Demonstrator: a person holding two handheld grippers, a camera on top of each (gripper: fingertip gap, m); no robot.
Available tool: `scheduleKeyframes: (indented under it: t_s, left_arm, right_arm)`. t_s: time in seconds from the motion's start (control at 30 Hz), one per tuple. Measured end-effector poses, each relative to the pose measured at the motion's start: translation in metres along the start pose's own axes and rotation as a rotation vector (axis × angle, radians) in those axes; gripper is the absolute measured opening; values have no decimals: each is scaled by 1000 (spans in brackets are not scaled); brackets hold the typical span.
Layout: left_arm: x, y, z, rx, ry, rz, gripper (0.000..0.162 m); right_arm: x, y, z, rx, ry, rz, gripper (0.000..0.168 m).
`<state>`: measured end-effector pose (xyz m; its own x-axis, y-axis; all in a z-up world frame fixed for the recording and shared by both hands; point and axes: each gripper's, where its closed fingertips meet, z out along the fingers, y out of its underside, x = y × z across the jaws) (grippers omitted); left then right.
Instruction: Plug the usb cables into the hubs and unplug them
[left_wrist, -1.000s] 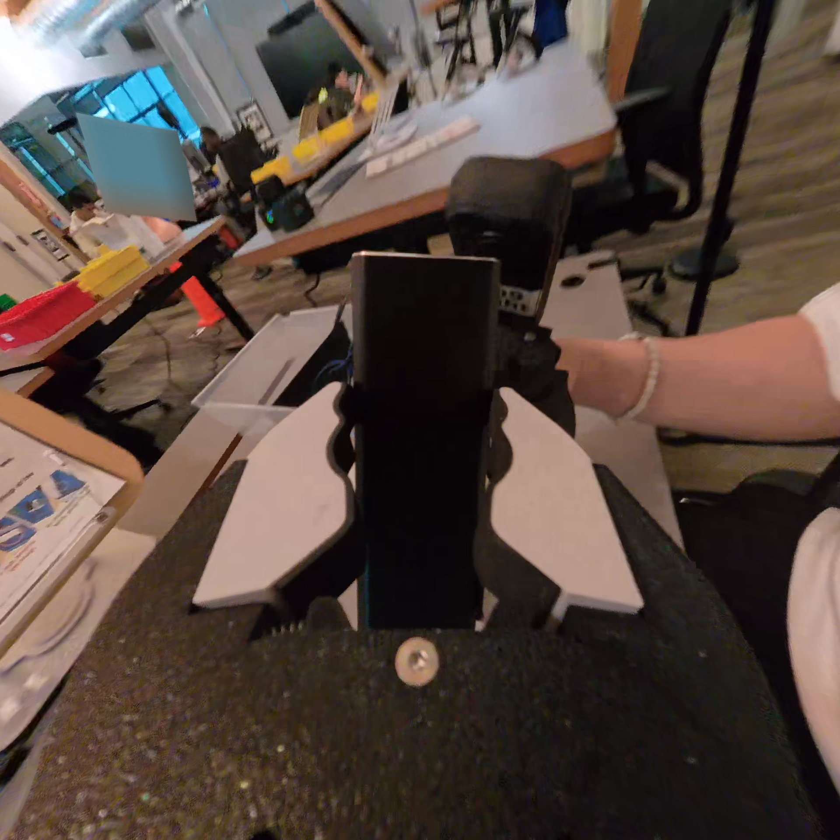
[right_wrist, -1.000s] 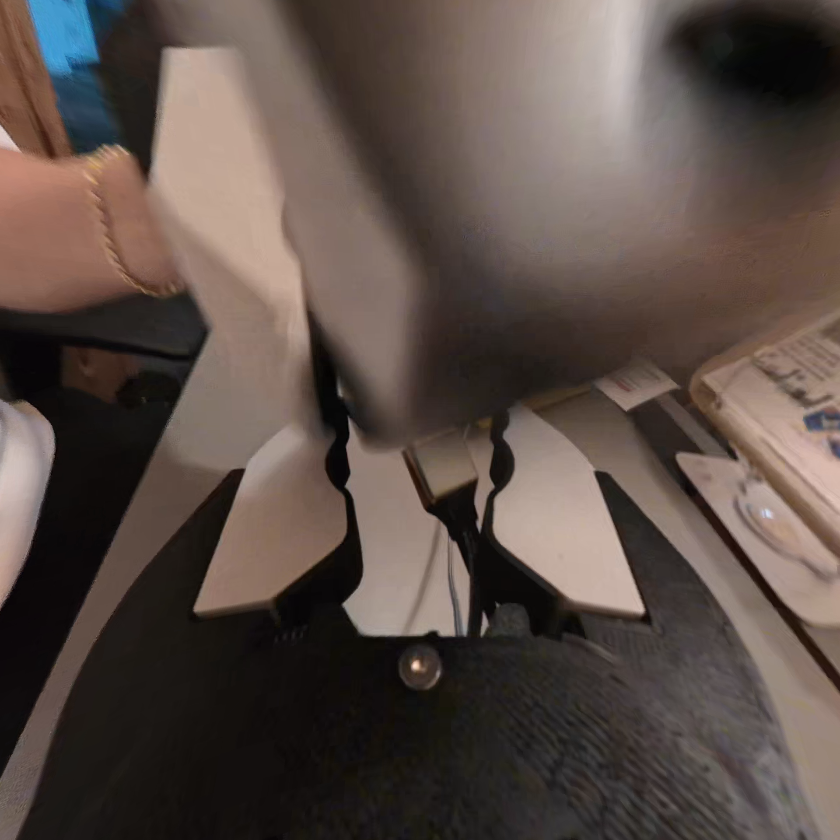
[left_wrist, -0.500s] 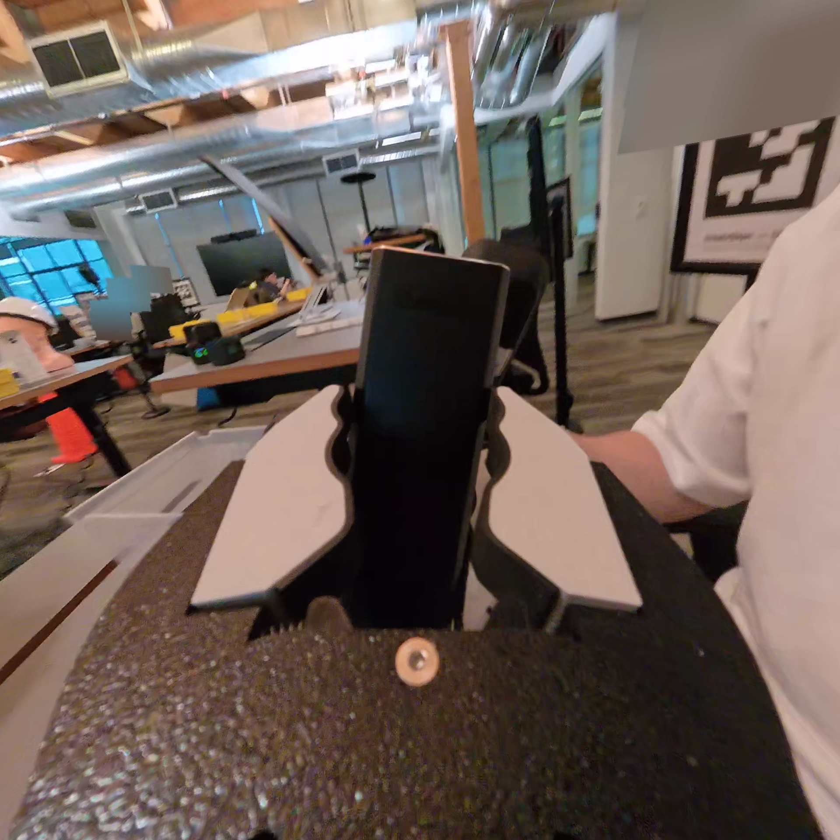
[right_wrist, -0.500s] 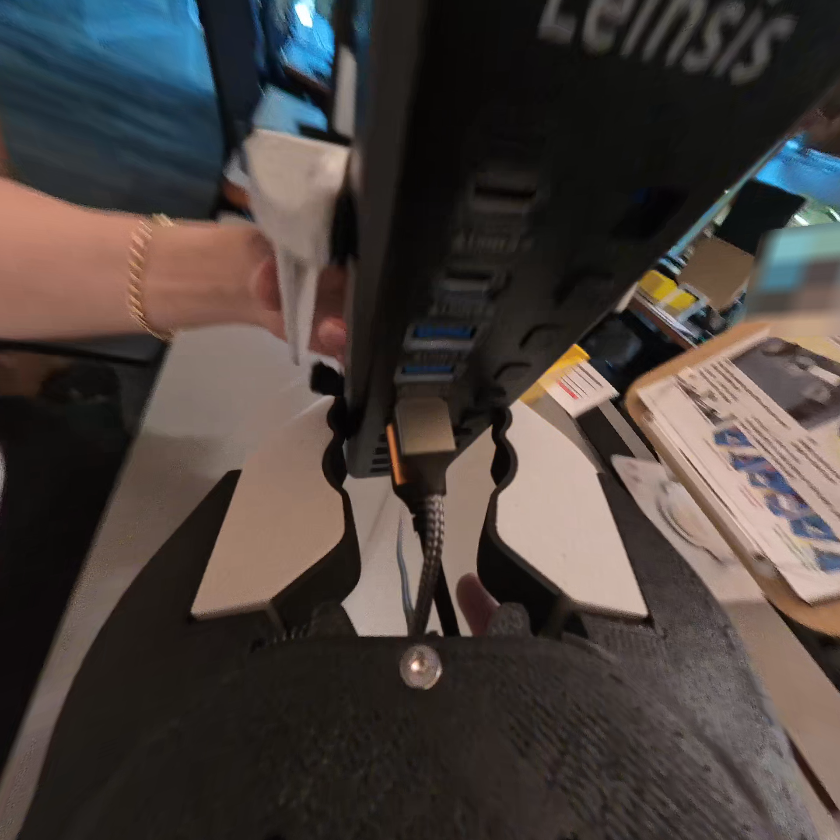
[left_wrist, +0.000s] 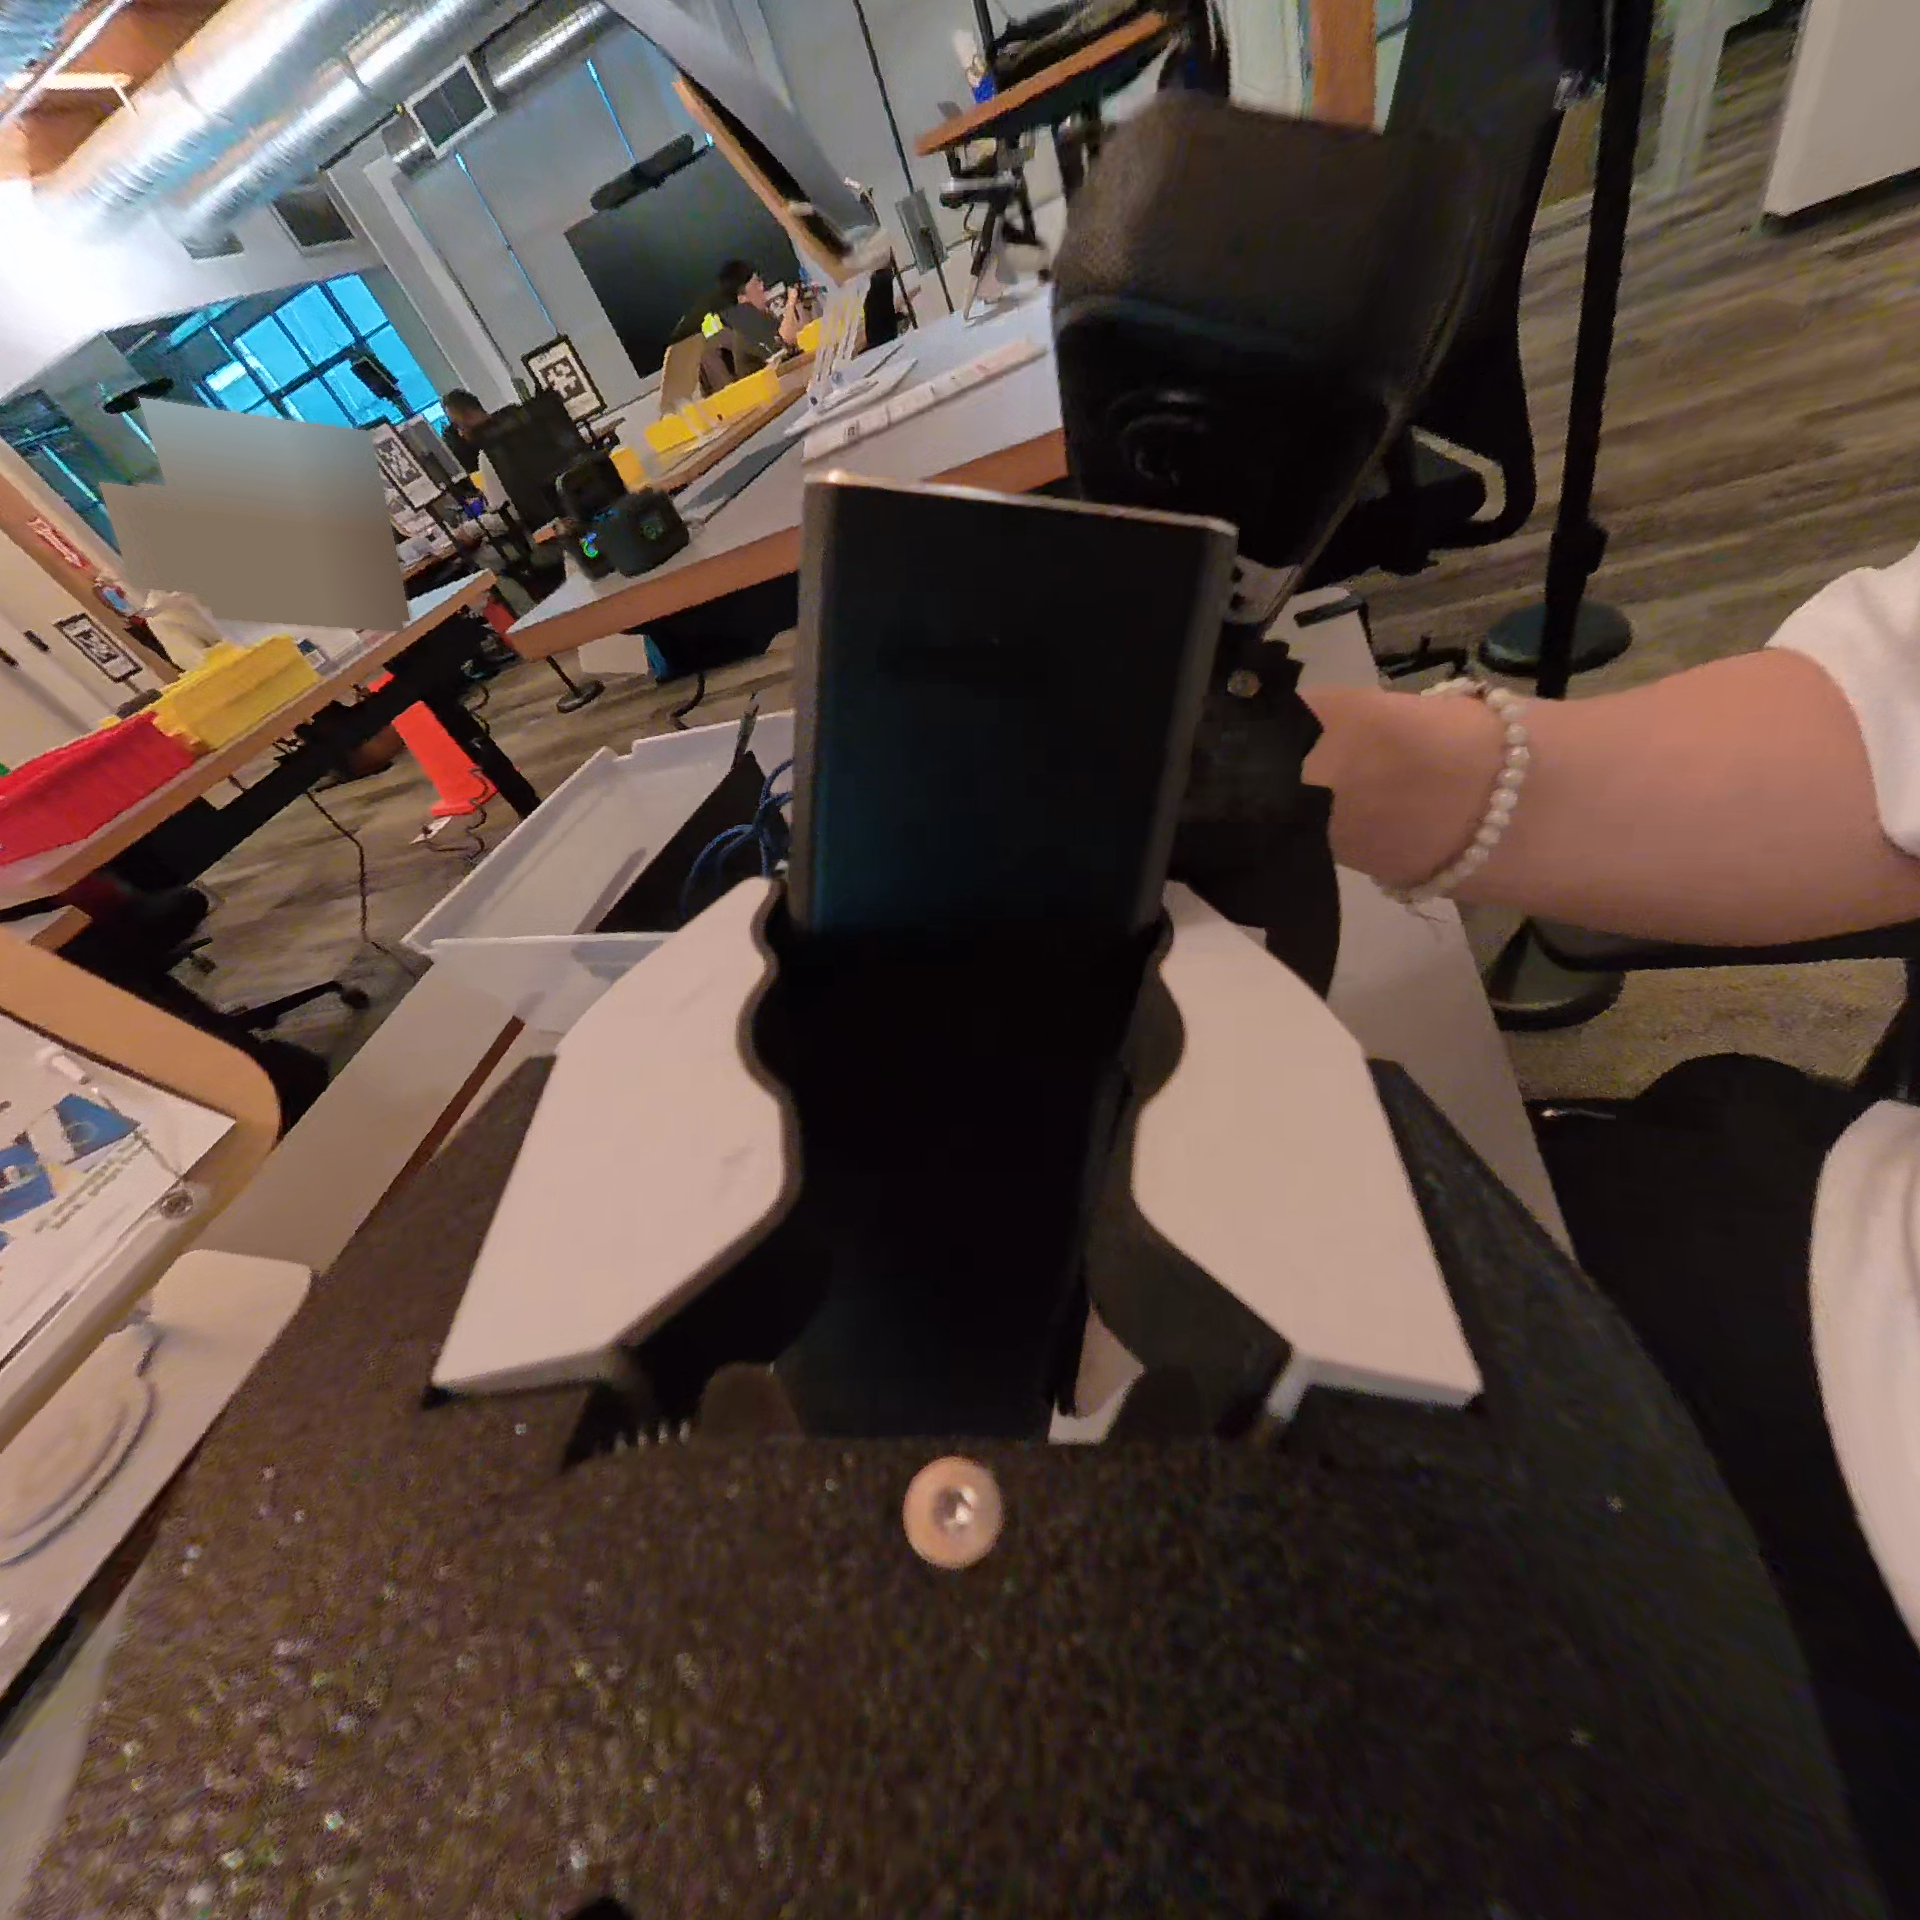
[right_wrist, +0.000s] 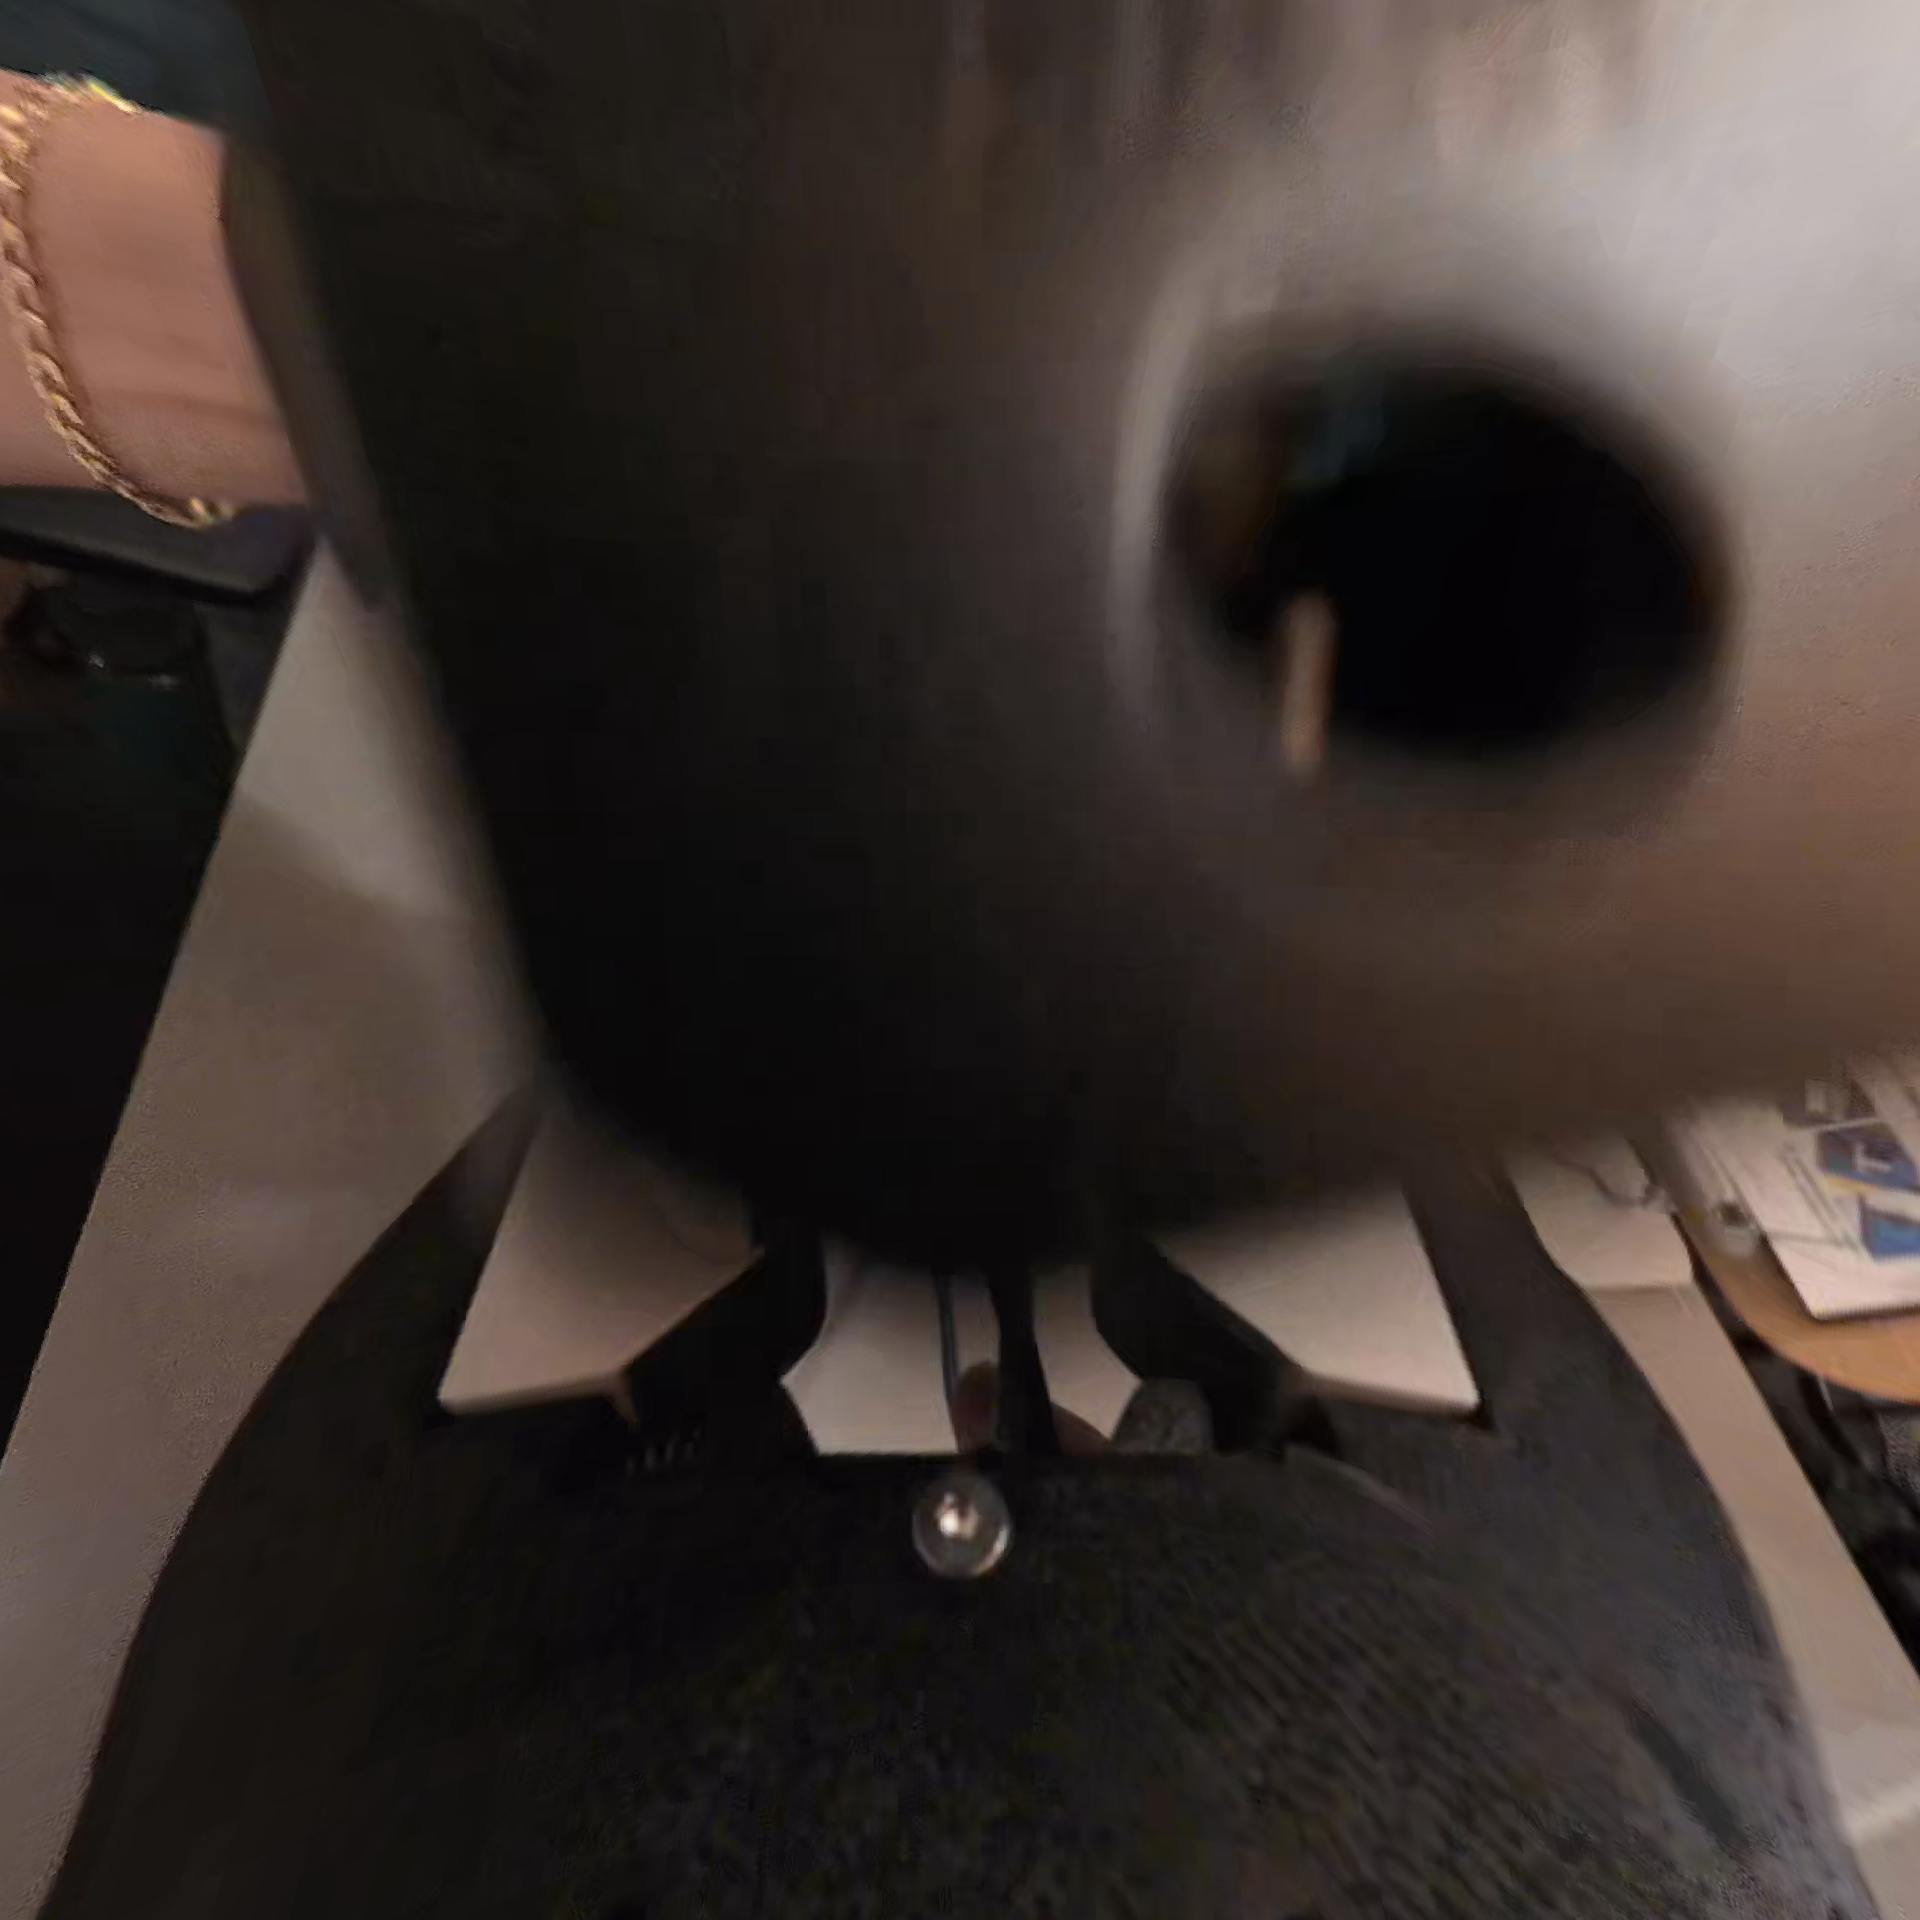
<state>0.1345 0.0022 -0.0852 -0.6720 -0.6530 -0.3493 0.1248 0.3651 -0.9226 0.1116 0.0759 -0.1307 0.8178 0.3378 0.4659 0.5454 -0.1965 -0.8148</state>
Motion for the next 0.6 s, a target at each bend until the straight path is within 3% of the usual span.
scheduleKeyframes:
  t_s: [0.03, 0.1, 0.13, 0.2, 0.23, 0.33, 0.47, 0.53, 0.6]
  left_arm:
    - [0, -7, -5, 43, 12, -25, 61]
    - [-7, -30, -23, 179, 16, -84, 61]
    - [-13, -44, -37, 247, 13, -108, 61]
    - [-31, -71, -70, 351, -31, -121, 61]
    - [-41, -84, -89, 389, -61, -120, 61]
    - [-62, -118, -139, 446, -138, -114, 61]
    - [-61, -154, -179, 466, -199, -26, 61]
    - [-57, -161, -195, 479, -228, 4, 61]
    - [-57, -158, -206, 484, -274, -15, 61]
  right_arm:
    - [-1, -6, -2, 53, -5, -14, 63]
    - [2, -16, -11, 156, 26, -67, 59]
    - [11, -20, -16, 185, 95, -97, 67]
    - [35, -27, -34, 231, 227, -85, 47]
    - [43, -34, -45, 277, 253, -48, 45]
    - [55, -49, -74, 456, 226, 140, 45]
    - [61, -54, -95, 645, 86, 389, 61]
    - [70, -57, -108, 779, 40, 532, 62]
    - [79, -48, -101, 790, 49, 652, 61]
